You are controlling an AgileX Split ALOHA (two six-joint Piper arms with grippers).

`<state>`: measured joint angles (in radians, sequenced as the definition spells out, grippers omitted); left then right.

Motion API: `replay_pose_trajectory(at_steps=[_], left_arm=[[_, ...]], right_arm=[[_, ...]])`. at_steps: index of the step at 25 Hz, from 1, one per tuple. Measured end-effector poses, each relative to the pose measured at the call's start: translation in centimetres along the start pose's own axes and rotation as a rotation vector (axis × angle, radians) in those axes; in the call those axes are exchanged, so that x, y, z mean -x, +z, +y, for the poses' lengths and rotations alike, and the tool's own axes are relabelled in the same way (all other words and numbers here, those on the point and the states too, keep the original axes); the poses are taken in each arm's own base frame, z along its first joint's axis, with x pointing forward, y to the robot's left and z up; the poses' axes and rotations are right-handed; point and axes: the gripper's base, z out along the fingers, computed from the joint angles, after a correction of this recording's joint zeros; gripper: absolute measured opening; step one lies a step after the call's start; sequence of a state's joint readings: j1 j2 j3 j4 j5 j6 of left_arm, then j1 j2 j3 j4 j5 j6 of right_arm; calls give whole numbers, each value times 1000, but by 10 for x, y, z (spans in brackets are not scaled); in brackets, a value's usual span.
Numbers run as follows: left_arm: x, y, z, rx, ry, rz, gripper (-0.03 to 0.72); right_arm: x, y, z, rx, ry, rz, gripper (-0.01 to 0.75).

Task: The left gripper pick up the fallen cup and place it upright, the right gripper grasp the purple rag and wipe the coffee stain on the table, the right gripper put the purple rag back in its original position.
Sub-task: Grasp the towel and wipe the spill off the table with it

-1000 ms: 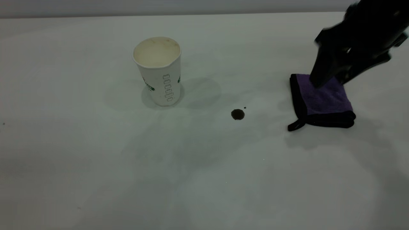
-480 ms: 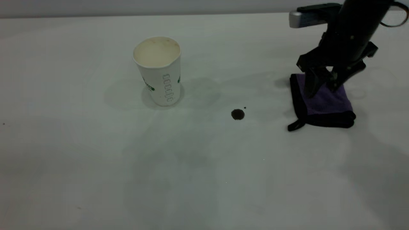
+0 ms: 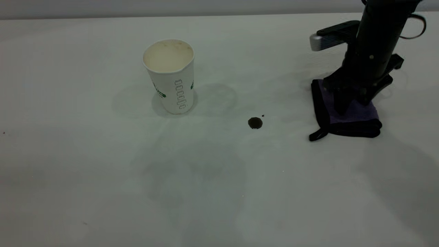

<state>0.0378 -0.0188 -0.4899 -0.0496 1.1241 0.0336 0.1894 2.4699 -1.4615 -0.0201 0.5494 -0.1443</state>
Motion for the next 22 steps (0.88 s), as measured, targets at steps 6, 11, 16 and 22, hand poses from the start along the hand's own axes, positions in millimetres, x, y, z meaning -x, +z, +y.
replay_pose_trajectory(at_steps=[6, 11, 16, 22], left_arm=[[0, 0, 0, 0, 0, 0, 507], [0, 0, 0, 0, 0, 0, 507], [0, 0, 0, 0, 0, 1, 507], [0, 0, 0, 0, 0, 1, 507]], right_arm=[[5, 0, 18, 35, -30, -24, 93], [20, 0, 62, 91, -84, -163, 54], [23, -1, 101, 113, -172, -209, 53], [19, -2, 132, 145, -211, -205, 53]])
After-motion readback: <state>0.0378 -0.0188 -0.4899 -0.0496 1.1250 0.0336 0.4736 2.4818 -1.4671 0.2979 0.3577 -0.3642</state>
